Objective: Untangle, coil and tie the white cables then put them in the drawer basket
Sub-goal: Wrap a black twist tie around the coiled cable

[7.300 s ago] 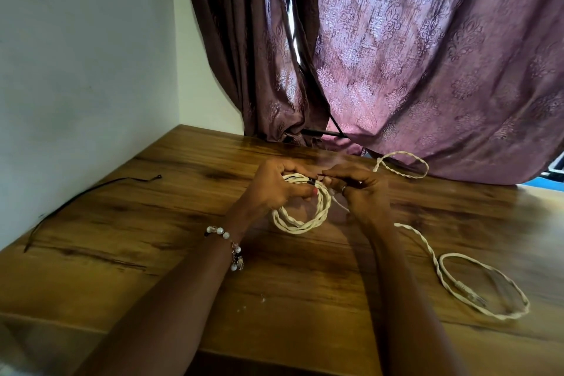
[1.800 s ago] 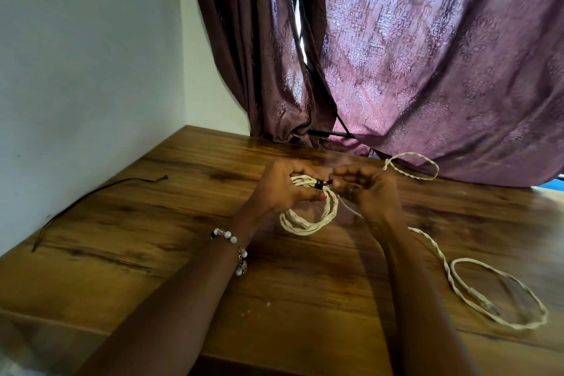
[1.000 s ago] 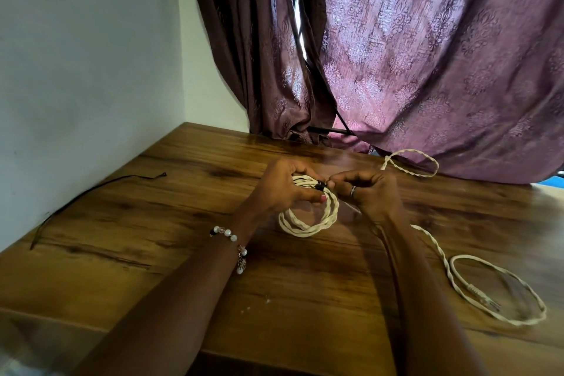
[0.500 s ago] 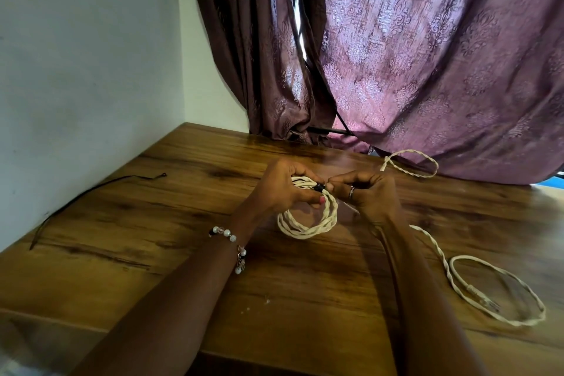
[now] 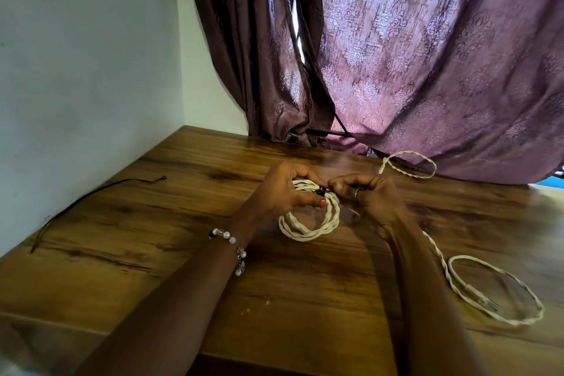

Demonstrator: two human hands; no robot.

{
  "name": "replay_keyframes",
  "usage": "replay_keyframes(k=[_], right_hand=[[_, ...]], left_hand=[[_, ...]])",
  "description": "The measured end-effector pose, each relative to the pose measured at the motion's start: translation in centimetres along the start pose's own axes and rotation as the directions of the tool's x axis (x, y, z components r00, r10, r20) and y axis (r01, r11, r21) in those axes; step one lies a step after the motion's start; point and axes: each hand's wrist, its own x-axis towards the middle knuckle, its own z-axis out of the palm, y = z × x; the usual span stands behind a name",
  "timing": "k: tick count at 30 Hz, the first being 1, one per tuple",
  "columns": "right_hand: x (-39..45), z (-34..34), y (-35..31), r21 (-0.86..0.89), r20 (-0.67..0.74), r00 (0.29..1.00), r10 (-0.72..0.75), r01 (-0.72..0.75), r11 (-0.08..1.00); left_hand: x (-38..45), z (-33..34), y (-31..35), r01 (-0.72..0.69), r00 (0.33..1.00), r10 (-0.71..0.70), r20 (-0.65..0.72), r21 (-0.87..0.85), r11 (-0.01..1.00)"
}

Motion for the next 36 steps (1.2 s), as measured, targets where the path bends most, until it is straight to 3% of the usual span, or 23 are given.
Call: replay_keyframes(k=[8,17,21,26,29,36], right_hand=[[0.6,-0.2,0.4,-0.177,-0.018,0.997,-0.081,0.076,0.981],[0.5,0.5,0.8,-0.285,0.014,0.968,-0.251,0.245,0.927],[0.8,0.4,1.1,-0.238,0.001,0.965,-0.263,0.255,0.937],[0.8,-0.9,0.9,-0.282,0.145,0.953,-0.267,0.298,0.912],[0.7,-0.8,1.0,-0.367,0.167,0.925,-0.34,0.379,0.85],[1.2,-0.4,1.5,-0.614,0.218,0.813,-0.541,0.545,0.571]], left_hand=[[-0.1,0.3,0.0,-0.043,0.999,0.045,-0.02,0.086,0.995],[-0.1,0.0,-0.2,-0.005,1.0,0.005,0.001,-0.017,1.0],[-0.2,0.2,-0.1,0.02,1.0,-0.017,0.021,-0.16,0.987],[-0.1,0.1,0.0,0.023,0.999,-0.018,0.03,-0.19,0.982],[-0.1,0.1,-0.1,0.034,0.999,-0.027,0.04,-0.187,0.982],[-0.1,-0.2,-0.2,0.098,0.993,-0.085,0.079,-0.169,0.981]])
